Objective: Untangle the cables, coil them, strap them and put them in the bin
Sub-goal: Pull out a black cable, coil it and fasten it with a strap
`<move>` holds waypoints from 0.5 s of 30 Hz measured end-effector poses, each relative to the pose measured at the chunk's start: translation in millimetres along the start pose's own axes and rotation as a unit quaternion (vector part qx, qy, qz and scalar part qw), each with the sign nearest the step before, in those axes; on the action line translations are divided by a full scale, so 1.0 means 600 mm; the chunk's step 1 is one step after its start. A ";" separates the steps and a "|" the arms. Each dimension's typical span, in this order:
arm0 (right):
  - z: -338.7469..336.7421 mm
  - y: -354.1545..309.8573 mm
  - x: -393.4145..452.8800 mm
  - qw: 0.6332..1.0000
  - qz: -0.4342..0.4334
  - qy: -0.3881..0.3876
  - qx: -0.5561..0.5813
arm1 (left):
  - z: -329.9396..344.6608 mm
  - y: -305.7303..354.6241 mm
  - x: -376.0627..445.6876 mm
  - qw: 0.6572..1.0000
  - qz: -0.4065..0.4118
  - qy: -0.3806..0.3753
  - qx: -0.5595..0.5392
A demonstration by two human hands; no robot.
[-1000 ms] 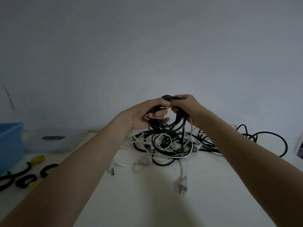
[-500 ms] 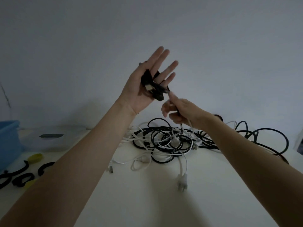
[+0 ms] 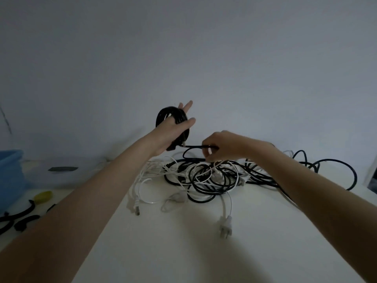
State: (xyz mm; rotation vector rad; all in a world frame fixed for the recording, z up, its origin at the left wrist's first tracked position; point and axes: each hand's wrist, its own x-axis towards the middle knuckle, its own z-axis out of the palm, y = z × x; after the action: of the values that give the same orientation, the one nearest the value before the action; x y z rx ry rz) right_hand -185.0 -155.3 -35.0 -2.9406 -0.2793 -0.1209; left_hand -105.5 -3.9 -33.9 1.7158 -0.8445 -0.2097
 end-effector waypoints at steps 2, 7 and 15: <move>-0.017 0.011 -0.002 0.999 -0.010 0.031 0.013 | -0.002 -0.012 -0.010 0.996 -0.035 -0.049 0.066; -0.028 0.011 0.016 0.996 -0.028 0.088 0.014 | 0.029 -0.023 -0.031 0.964 -0.129 -0.215 0.086; -0.011 0.060 0.017 0.988 0.062 0.127 0.064 | -0.009 -0.001 -0.007 0.995 -0.034 0.098 0.014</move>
State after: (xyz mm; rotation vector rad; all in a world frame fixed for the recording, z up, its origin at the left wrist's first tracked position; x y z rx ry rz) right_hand -168.5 -189.5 -33.5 -2.7668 -0.0630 -0.4375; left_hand -105.4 3.1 -33.8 1.7612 -0.6485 -0.0734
